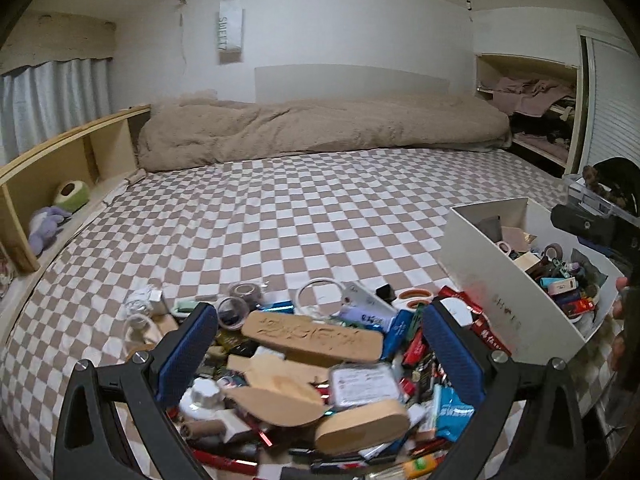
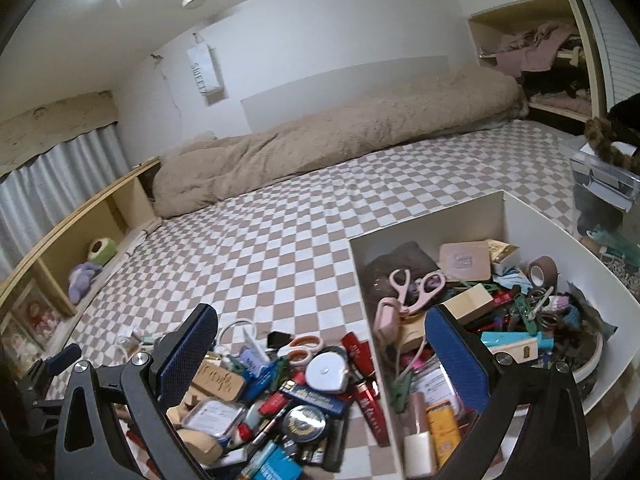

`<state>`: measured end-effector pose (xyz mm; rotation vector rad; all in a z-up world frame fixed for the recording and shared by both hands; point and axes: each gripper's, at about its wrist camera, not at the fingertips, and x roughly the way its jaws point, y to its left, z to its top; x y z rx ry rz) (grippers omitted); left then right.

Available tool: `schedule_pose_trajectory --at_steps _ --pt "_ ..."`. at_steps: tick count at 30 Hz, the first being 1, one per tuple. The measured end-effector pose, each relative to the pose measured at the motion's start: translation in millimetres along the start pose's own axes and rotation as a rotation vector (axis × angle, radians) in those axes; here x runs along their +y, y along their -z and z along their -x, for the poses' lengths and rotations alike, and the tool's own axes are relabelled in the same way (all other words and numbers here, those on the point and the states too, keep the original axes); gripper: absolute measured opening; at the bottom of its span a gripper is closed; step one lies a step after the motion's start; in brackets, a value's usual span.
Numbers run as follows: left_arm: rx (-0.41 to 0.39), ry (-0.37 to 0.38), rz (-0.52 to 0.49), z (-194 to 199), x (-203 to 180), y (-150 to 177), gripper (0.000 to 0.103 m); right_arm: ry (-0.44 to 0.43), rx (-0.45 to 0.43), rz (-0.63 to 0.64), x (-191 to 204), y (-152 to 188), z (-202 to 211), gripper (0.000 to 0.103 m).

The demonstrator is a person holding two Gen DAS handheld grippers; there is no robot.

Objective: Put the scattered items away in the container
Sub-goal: 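Withdraw both tools from the box back toward the pile, then lower the left tool onto the red cylindrical case in the pile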

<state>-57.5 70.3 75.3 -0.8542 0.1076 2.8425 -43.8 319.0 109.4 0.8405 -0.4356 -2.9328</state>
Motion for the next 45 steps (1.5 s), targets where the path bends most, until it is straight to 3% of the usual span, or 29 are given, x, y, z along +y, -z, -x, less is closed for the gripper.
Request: schedule_pose_trajectory --at_steps 12,32,41,45 --pt "0.056 -0.038 0.073 9 33 44 0.103 -0.028 0.151 0.134 42 61 -17 0.103" --pt "0.317 -0.055 0.086 -16 40 137 0.103 -0.025 0.363 0.179 66 157 -36 0.103" --pt "0.439 -0.027 0.091 -38 36 163 0.103 -0.02 0.453 0.188 72 183 -47 0.103" --pt "0.442 -0.04 0.071 -43 34 167 0.103 -0.023 0.473 0.173 71 188 -50 0.103"
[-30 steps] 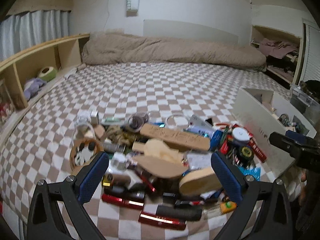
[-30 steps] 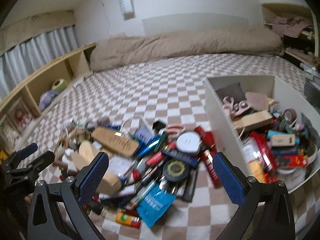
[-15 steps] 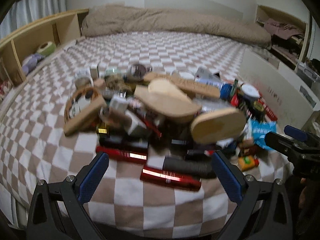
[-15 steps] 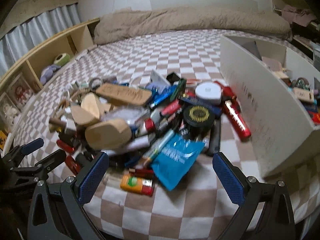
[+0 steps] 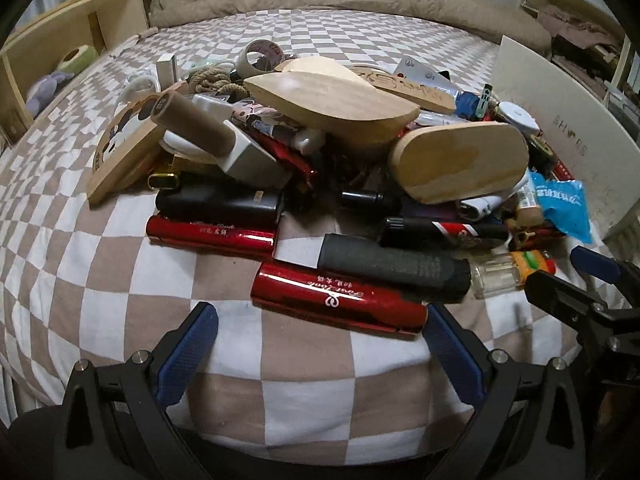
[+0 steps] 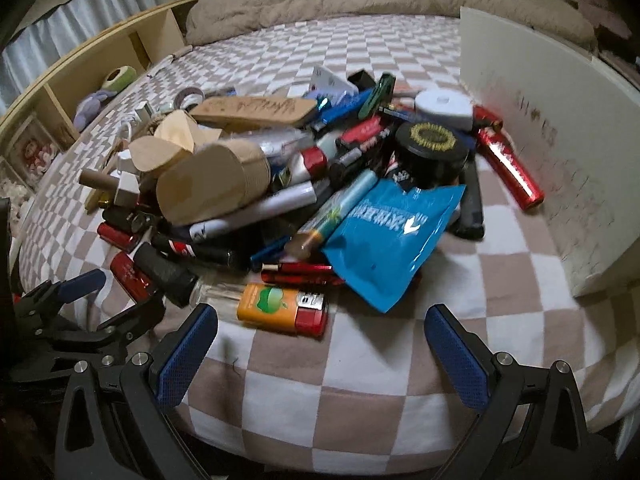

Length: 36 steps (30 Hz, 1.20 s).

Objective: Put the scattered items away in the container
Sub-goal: 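Lower the left tool onto the red cylindrical case in the pile, then close the left tool on the red case while the right tool approaches the clear lighter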

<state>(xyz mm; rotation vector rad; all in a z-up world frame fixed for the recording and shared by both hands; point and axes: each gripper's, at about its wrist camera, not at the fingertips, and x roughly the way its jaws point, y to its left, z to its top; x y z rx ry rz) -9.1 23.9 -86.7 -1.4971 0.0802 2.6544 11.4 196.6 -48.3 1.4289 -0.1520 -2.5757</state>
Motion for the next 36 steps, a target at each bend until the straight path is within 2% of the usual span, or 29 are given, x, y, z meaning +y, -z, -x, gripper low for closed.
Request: schedule_pose_trajectory --at_steps 6,21,24,26,29,33,36 --pt "-0.013 -0.032 -0.037 -4 -6 2 0.103 0.0 -0.026 -0.025 -1 5 1 0.103" --pt "-0.087 -0.008 -0.003 -3 -5 5 0.103 0.028 -0.061 -0.012 1 8 -1 0.103" --pt "-0.106 -0.002 -0.015 0 -9 6 0.099 -0.012 -0.077 -0.04 -5 8 2 0.103" --pt "-0.115 0.007 -0.036 1 -12 6 0.089 -0.04 -0.086 -0.065 -9 8 4 0.103" --pt "-0.12 0.016 -0.048 1 -14 4 0.084 -0.056 -0.087 -0.073 -9 10 6 0.103" --pt "-0.126 0.055 -0.018 3 -8 6 0.083 -0.051 -0.083 -0.05 -1 11 6 0.103" --pt "-0.136 0.092 0.05 8 2 5 0.083 -0.032 -0.078 -0.025 4 9 4 0.103"
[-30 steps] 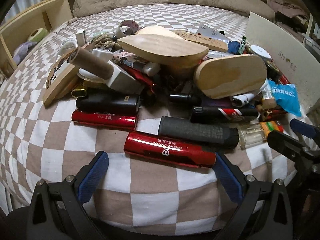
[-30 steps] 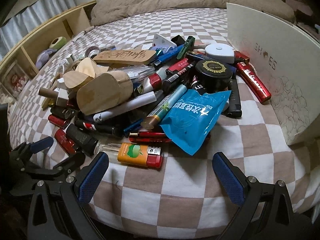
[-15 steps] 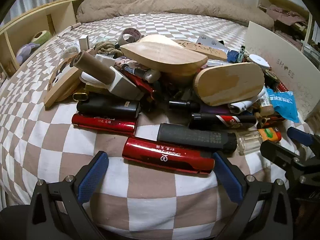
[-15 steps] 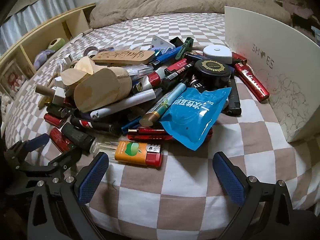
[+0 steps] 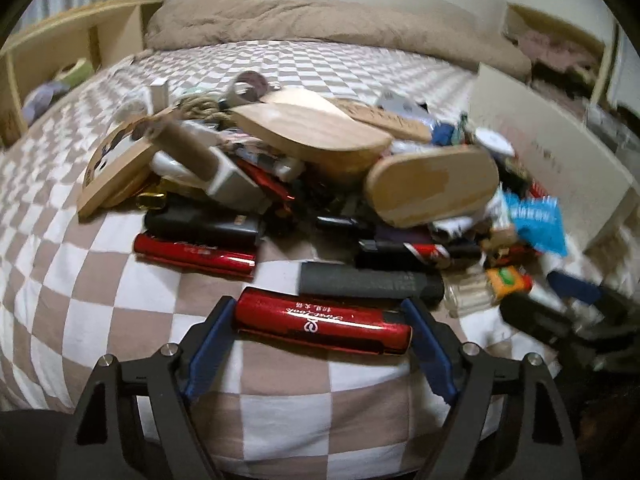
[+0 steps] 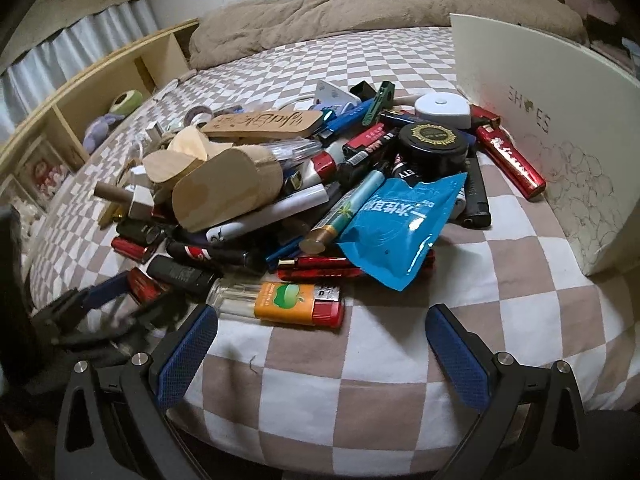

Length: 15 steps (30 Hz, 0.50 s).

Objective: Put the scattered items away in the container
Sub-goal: 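Close the left tool on the red case while the right tool approaches the clear lighter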

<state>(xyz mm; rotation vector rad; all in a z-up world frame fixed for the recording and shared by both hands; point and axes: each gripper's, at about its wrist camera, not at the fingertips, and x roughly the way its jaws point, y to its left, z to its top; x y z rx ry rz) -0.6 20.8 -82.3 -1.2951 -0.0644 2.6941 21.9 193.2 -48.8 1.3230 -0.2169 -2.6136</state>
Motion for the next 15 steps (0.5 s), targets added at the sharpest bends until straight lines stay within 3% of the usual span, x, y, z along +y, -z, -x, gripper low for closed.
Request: schedule_pose_trajectory --at_steps 3,9,15 --pt "-0.003 -0.002 0.056 2 10 0 0.083 0.017 0.013 0.038 7 -1 -5 0.103" --pt "-0.005 -0.036 0.07 2 12 1 0.084 0.089 0.018 0.136 28 -4 -17 0.103" --pt "-0.011 -0.013 0.122 2 22 -1 0.084 0.128 0.019 0.119 30 -10 -25 0.103"
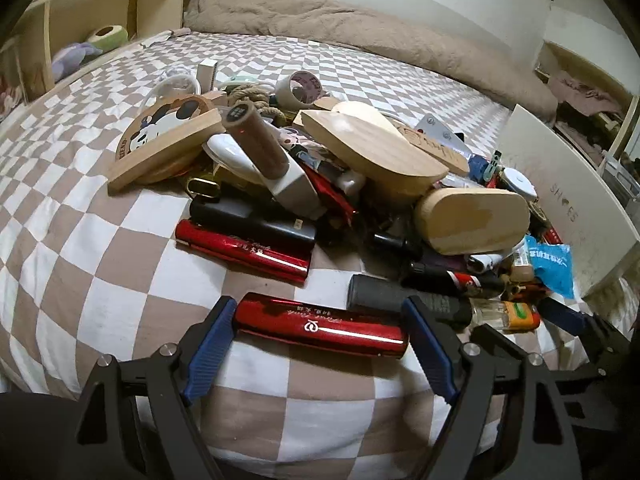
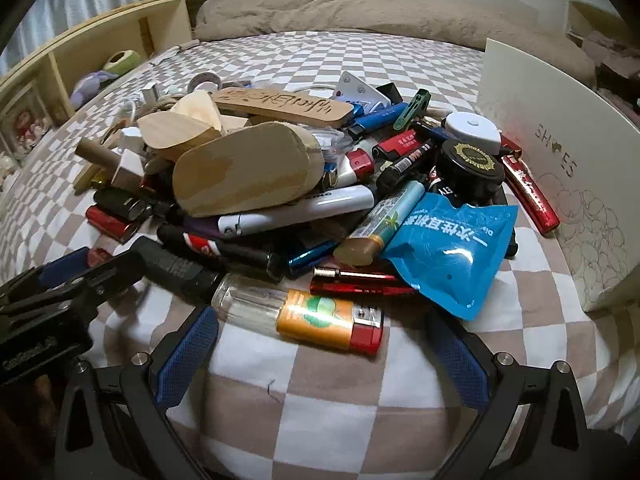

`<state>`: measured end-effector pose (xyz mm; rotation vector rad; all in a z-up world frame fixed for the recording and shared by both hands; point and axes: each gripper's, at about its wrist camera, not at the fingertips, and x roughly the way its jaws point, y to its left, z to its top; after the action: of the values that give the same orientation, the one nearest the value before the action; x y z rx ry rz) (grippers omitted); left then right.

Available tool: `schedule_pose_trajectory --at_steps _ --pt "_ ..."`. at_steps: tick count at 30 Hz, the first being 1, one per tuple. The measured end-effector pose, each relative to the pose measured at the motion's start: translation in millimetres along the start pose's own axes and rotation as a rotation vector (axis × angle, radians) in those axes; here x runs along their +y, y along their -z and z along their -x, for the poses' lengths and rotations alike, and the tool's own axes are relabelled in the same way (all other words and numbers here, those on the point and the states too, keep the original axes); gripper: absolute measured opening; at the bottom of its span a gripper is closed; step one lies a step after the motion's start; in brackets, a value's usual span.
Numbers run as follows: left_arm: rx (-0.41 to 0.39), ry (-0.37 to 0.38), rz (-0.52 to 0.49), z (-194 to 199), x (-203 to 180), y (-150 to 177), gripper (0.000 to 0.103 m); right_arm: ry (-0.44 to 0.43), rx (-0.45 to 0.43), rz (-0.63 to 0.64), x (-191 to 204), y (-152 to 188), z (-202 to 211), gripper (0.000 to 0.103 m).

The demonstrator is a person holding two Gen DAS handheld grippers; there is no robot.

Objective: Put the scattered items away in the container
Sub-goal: 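Close the left tool on the red case while the right tool approaches the clear lighter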

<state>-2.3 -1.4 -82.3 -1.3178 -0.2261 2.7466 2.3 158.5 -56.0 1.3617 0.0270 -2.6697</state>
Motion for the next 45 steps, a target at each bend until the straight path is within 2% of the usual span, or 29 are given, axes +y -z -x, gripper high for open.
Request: schedule_pose_trajectory --at_steps 3,5,8,12,17,23,33,37,42,43,45 --pt "-0.002 -0.009 -0.001 2 2 0 0.087 0.011 0.002 -0.002 2 0 -3 0.103" --pt "-0.005 -0.008 0.008 5 4 1 0.095 0.016 -0.003 -0.002 2 0 -2 0.103" --pt "-0.017 -0.017 0.044 13 11 3 0.101 0.007 -0.01 -0.001 4 2 0 0.103" --pt "-0.006 -0.032 0.078 12 17 4 0.102 0.016 -0.006 -0.011 5 1 -2 0.103" --pt "0.003 -0.086 0.024 7 6 7 0.102 0.036 -0.012 -0.029 0 3 0 0.103" --pt "0.008 -0.092 -0.004 5 1 9 0.102 0.061 -0.023 -0.063 -16 15 9 0.103" --pt "0.025 -0.129 -0.095 -2 -13 13 0.102 0.088 -0.033 -0.094 -18 16 11 0.103" --pt "0.019 -0.105 -0.13 1 -18 16 0.093 0.107 -0.035 -0.077 -15 15 9 0.103" --pt "0.019 -0.087 -0.113 3 -18 16 0.08 0.099 -0.036 -0.08 -16 15 10 0.102" --pt "0.02 -0.08 -0.112 3 -18 16 0.077 0.097 -0.036 -0.079 -16 15 11 0.101" --pt "0.019 -0.083 -0.124 2 -21 16 0.075 0.09 -0.043 -0.071 -15 16 13 0.091"
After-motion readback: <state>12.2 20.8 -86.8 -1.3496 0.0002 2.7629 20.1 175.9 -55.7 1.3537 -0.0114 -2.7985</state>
